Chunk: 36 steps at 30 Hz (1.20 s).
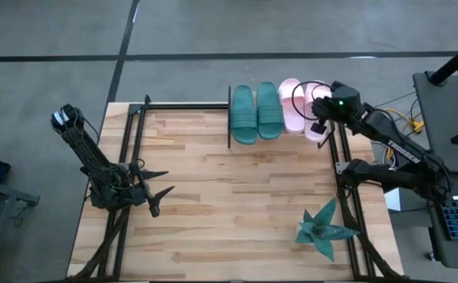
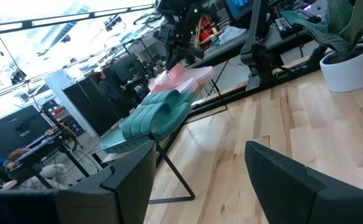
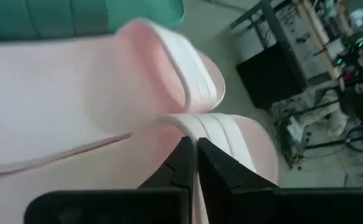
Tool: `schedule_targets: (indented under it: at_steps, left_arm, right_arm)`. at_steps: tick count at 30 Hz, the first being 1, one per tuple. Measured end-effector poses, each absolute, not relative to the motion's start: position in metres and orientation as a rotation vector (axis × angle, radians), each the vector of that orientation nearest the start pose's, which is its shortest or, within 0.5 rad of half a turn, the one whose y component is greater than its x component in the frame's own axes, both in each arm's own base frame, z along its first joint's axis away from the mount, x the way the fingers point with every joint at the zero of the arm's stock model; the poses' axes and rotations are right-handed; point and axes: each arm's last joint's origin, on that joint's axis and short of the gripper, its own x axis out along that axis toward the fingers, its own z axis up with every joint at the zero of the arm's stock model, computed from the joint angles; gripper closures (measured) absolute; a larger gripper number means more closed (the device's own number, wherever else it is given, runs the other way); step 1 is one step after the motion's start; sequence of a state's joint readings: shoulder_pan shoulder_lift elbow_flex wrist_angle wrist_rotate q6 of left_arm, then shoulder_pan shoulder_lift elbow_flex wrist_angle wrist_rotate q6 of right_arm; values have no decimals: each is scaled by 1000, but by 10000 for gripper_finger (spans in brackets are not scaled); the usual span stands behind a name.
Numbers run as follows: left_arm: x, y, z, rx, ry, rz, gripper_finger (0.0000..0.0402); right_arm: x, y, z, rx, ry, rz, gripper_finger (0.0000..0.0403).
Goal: Pick and place slides into the shelf
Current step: Adjust the right pink slipper
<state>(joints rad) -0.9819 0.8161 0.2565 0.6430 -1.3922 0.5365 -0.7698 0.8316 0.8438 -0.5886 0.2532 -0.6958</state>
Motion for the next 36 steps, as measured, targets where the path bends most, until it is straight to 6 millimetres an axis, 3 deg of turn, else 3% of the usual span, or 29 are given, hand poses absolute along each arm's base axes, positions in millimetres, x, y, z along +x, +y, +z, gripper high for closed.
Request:
schedule_targets:
  at_steps: [7,12,17,28,36]
  left_arm:
    - [108,-110,223,451,79,407,171]
    - [108,-110,223,453,80,407,171]
    - [108,-110,223,454,80,407,171]
    - [108,-110,223,454,80,407,171]
    - [108,-110,223,456,80,407,171]
  right_arm:
    - [112,-136,284,-399,999,-747,394]
    - [110,-139,283,-355,989,-780,394]
    - [107,-134,291,-306,924,-784,367]
    - [105,-130,299,-219,873,-799,250]
    - [98,-123,333,-120,664,-910,219]
